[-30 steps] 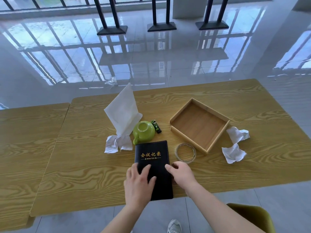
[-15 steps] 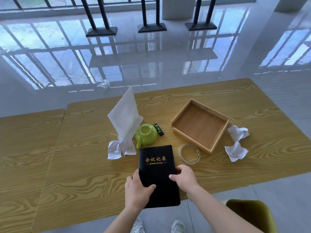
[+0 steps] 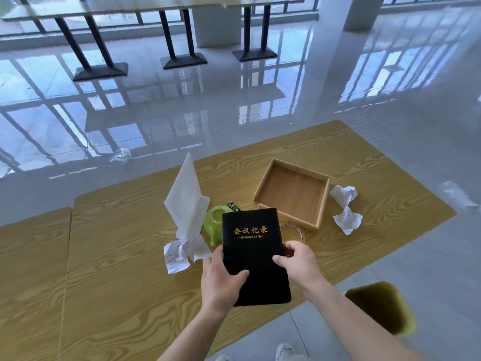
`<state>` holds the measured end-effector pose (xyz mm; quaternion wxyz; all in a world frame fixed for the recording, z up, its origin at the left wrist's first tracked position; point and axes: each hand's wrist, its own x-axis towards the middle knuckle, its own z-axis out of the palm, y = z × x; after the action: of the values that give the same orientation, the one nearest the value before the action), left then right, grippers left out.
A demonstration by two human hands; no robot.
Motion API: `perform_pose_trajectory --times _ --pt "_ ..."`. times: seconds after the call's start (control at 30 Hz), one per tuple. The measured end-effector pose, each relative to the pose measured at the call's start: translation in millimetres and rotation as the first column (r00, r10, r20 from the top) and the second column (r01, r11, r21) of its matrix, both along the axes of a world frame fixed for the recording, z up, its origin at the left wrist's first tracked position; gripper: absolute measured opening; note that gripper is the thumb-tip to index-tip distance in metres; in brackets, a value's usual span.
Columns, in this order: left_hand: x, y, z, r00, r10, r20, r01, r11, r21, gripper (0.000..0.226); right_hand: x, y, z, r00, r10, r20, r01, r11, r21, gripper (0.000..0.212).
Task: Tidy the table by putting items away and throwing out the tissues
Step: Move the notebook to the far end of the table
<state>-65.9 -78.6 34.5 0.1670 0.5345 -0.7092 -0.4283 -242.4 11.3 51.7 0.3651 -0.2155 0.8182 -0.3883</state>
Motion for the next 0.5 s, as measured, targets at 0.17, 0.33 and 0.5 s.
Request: perform_pose_trajectory --times 0.17,0.33,0.5 --pt "-19 -14 15 0.997 -0.076 -0.031 0.075 0.997 -0.025 0.083 -13 -1 14 0.998 -0.067 -0.017 0.066 0.997 -0.041 0.017" --pt "-58 -26 30 0.992 -0.12 -0.04 0.116 0.99 -0.083 0.08 -46 -4 28 0.99 -0.127 -0.054 0.122 0.988 -0.091 0.017" --pt "-120 -37 40 0.984 -0.166 -0.064 0.157 0.98 -0.124 0.064 -106 -7 37 0.982 -0.17 -0.085 0.16 0.981 -0.113 0.021"
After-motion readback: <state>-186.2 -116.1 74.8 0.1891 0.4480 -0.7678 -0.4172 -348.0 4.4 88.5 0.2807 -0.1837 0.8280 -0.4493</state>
